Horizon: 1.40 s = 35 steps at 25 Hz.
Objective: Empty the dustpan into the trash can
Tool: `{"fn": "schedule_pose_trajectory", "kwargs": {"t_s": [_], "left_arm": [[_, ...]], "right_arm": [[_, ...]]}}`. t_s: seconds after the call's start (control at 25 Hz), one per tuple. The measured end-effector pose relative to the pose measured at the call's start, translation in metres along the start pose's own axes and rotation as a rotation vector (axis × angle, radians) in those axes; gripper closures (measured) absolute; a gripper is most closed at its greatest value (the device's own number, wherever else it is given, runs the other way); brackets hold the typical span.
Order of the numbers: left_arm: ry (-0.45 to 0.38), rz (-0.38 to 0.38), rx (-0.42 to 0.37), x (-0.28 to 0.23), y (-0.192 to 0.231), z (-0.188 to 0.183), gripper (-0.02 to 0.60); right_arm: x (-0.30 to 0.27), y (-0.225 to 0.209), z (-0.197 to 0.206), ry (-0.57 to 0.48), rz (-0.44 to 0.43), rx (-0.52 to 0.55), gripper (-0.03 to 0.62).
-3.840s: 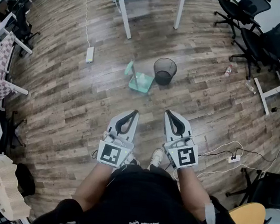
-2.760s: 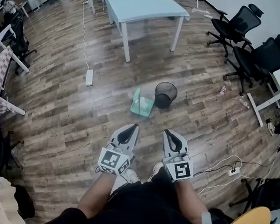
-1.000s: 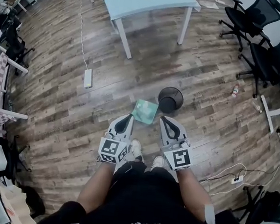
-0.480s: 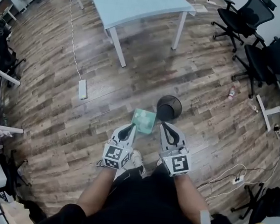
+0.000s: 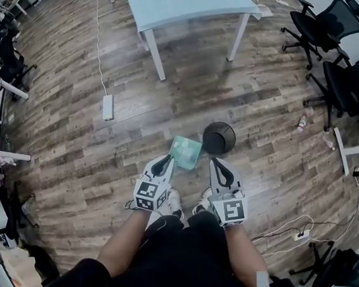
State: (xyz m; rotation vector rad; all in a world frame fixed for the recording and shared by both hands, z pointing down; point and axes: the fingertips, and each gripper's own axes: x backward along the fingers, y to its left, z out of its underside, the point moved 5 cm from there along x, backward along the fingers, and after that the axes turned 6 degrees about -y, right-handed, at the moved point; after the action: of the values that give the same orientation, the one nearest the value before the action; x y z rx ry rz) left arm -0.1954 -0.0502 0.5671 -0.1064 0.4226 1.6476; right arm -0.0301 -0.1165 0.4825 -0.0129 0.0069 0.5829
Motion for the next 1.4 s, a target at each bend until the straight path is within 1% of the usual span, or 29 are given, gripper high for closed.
{"fn": "schedule_pose_trajectory", "kwargs": {"t_s": [0.08,0.16,0.2,0.36,0.48,0.56,0.68,0.84,0.92,1.0,1.12,1.4], "left_arm": [[0.024,-0.007,-0.002,-0.006,0.003,0.007,0.546],[0.054,-0.015,-0.002,-0.010,0.005,0.017,0.454],[0.071,-0.022,-0.005,-0.011,0.007,0.023,0.436],[0.155,-0.058,-0.024,-0.019,0.018,0.046,0.385],[0.236,-0.068,-0.025,-0.029,0.026,0.068,0.328],[0.291,-0.069,-0.017,-0.036,0.028,0.082,0.301],[0.378,-0.075,-0.001,-0.049,0.028,0.105,0.291],[0.500,-0.119,0.025,-0.062,0.033,0.138,0.291],[0.544,-0.132,0.030,-0.067,0.035,0.151,0.291],[0.563,-0.141,0.041,-0.073,0.037,0.162,0.291],[0.587,-0.152,0.029,-0.080,0.038,0.170,0.291],[0.639,-0.158,0.014,-0.093,0.041,0.174,0.292]], "right_arm": [[-0.002,-0.006,0.006,0.012,-0.003,0.002,0.568],[-0.002,-0.009,0.012,0.027,-0.003,-0.001,0.568],[-0.001,-0.009,0.014,0.030,0.000,-0.007,0.568],[0.000,-0.011,0.025,0.073,0.005,-0.021,0.568],[-0.004,-0.013,0.028,0.038,0.006,-0.045,0.569],[-0.004,-0.014,0.032,0.042,0.007,-0.053,0.568],[-0.002,-0.018,0.041,0.069,0.006,-0.067,0.568],[0.002,-0.024,0.051,0.084,0.011,-0.080,0.568],[0.007,-0.027,0.055,0.089,0.016,-0.082,0.569],[0.013,-0.029,0.058,0.097,0.018,-0.086,0.568],[0.021,-0.035,0.062,0.115,0.022,-0.084,0.568],[0.030,-0.046,0.070,0.128,0.043,-0.097,0.568]]}}
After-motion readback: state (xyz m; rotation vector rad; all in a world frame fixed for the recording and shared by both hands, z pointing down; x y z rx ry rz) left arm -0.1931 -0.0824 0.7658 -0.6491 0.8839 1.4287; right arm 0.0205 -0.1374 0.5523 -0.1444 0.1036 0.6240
